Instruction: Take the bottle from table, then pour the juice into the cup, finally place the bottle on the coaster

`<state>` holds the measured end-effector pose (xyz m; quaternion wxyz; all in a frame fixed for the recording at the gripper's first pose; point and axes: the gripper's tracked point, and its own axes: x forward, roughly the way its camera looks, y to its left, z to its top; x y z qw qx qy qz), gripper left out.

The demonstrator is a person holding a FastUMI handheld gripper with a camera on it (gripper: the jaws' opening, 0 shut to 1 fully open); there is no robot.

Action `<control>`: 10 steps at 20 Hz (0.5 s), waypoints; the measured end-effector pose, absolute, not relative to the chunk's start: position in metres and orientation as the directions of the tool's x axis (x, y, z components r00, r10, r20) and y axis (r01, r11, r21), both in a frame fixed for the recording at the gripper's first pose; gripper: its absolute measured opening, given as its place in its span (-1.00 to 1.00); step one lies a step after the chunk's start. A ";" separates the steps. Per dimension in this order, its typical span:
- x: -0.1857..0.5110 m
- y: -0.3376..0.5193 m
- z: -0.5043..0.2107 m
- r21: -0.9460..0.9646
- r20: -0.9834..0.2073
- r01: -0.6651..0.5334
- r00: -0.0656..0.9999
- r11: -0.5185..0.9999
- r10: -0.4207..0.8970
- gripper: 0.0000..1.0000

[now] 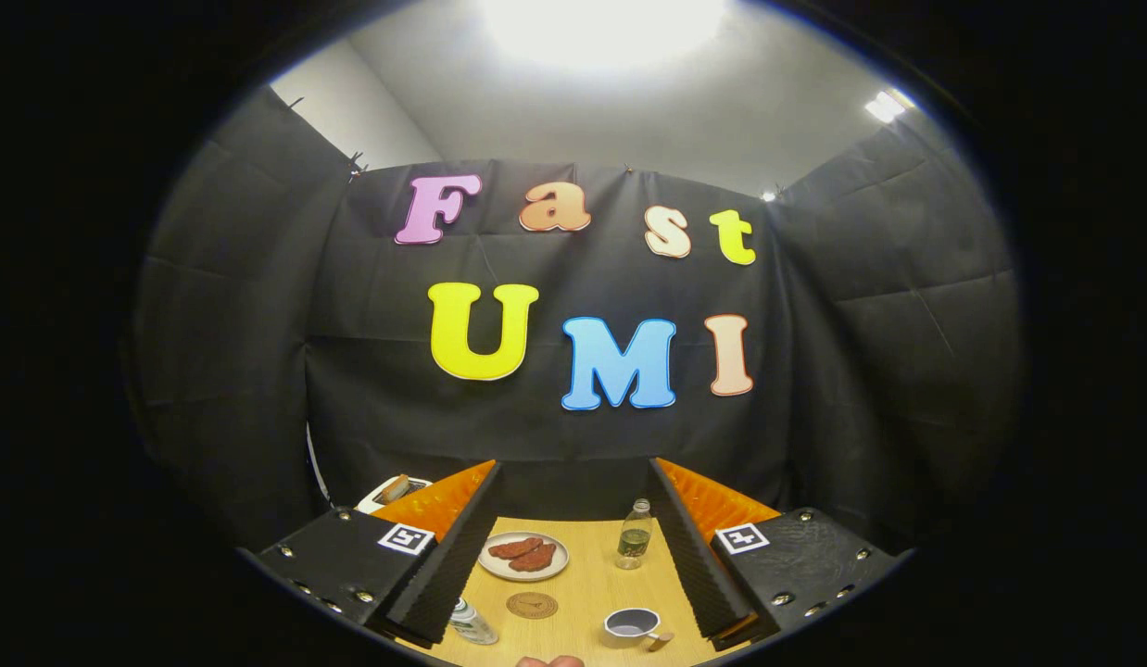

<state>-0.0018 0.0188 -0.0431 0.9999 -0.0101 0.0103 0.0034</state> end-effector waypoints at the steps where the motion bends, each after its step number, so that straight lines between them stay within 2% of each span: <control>1: -0.001 0.021 -0.043 -0.013 -0.018 -0.012 1.000 1.000 0.012 0.90; 10: 0.000 0.028 -0.047 -0.003 0.008 -0.029 1.000 1.000 0.029 0.90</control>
